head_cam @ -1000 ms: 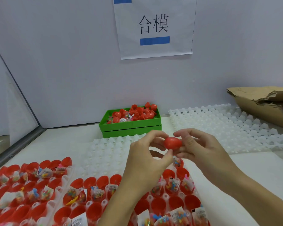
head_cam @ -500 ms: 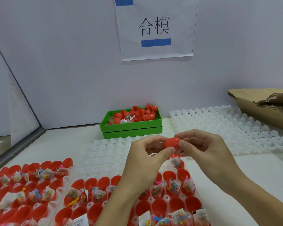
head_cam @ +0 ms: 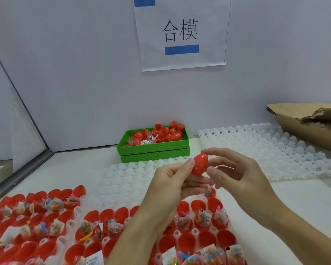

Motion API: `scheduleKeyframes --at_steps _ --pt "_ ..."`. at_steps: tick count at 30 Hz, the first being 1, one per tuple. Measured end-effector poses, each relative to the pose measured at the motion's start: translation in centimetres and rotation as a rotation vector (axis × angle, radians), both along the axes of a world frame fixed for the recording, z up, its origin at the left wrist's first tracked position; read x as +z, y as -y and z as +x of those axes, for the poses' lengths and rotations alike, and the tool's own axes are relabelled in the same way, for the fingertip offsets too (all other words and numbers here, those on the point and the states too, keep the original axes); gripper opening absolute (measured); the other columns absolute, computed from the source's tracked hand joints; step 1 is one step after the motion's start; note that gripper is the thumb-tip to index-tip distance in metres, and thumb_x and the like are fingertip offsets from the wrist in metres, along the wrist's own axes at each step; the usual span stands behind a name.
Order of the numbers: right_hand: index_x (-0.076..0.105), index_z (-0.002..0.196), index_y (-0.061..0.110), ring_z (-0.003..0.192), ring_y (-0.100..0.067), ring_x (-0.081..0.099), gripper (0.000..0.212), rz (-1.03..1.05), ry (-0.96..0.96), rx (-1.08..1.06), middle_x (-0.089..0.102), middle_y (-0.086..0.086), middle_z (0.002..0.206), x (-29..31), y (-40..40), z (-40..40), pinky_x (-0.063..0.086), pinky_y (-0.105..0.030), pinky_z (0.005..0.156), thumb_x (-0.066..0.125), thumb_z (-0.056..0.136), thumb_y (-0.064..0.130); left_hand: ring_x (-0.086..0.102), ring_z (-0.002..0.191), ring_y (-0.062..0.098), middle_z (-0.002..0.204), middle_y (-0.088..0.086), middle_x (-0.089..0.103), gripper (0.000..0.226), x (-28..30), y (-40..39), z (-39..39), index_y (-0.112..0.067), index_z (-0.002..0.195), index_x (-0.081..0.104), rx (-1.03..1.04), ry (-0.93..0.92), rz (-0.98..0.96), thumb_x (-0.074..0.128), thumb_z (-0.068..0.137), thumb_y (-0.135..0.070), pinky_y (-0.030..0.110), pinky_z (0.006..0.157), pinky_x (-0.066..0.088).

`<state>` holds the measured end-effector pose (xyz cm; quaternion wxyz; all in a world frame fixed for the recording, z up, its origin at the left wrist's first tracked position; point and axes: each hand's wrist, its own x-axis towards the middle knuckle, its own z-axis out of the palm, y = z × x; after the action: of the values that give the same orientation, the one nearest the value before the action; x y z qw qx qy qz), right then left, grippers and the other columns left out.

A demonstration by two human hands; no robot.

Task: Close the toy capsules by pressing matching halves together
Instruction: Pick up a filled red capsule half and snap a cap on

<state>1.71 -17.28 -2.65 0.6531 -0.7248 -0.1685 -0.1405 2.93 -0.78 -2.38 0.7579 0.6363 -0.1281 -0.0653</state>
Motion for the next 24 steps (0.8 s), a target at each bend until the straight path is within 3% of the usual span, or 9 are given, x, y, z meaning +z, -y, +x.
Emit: scheduleKeyframes --at_steps 4,8,11,13,17,24 --pt "0.072 0.099 0.027 0.066 -0.012 0.065 0.029 -0.047 0.030 -0.054 0.070 -0.001 0.084 0.03 -0.10 -0.04 0.052 -0.019 0.058 0.076 0.080 0.006 0.074 0.073 0.022 0.082 0.015 0.076 0.041 0.15 0.03 -0.07 -0.012 0.084 0.079 -0.005 0.014 0.028 0.056 0.084 -0.046 0.022 0.062 0.057" --pt "0.072 0.093 0.025 0.071 -0.016 0.069 0.022 -0.018 0.011 -0.092 0.073 -0.001 0.084 0.05 0.06 0.08 0.052 -0.018 0.058 0.078 0.077 0.012 0.073 0.085 0.014 0.090 -0.002 0.076 0.036 -0.24 0.52 -0.37 -0.023 0.112 0.070 0.181 0.237 0.217 0.059 0.086 -0.046 0.026 0.066 0.059" --pt "0.072 0.095 0.025 0.073 -0.014 0.070 0.027 0.003 -0.020 -0.121 0.075 0.002 0.085 0.08 0.09 0.11 0.054 -0.019 0.061 0.075 0.070 0.030 0.070 0.095 0.007 0.097 -0.014 0.074 0.026 -0.32 0.47 -0.47 -0.033 0.111 0.068 0.236 0.403 0.319 0.073 0.087 -0.026 0.032 0.074 0.061" --pt "0.072 0.096 0.024 0.072 -0.012 0.071 0.030 0.014 -0.031 -0.113 0.076 0.002 0.083 0.11 0.09 0.17 0.053 -0.017 0.060 0.073 0.067 0.034 0.069 0.093 0.002 0.095 -0.018 0.074 0.030 -0.29 0.39 -0.56 -0.036 0.109 0.069 0.255 0.452 0.344 0.076 0.085 -0.019 0.023 0.073 0.059" --pt "0.070 0.096 0.023 0.067 -0.011 0.071 0.029 0.043 -0.041 -0.093 0.076 0.005 0.079 0.09 -0.01 0.23 0.052 -0.014 0.056 0.071 0.069 0.033 0.070 0.090 0.001 0.093 -0.019 0.074 0.028 -0.36 0.42 -0.63 -0.034 0.108 0.069 0.288 0.493 0.356 0.076 0.085 -0.020 0.018 0.072 0.057" --pt "0.070 0.093 0.016 0.064 -0.016 0.070 0.033 0.078 -0.068 -0.059 0.075 -0.004 0.078 -0.10 0.15 0.34 0.055 -0.023 0.057 0.068 0.071 0.040 0.071 0.089 0.006 0.093 -0.015 0.075 0.021 -0.32 0.43 -0.64 -0.033 0.109 0.069 0.283 0.485 0.372 0.070 0.089 -0.026 0.031 0.075 0.061"
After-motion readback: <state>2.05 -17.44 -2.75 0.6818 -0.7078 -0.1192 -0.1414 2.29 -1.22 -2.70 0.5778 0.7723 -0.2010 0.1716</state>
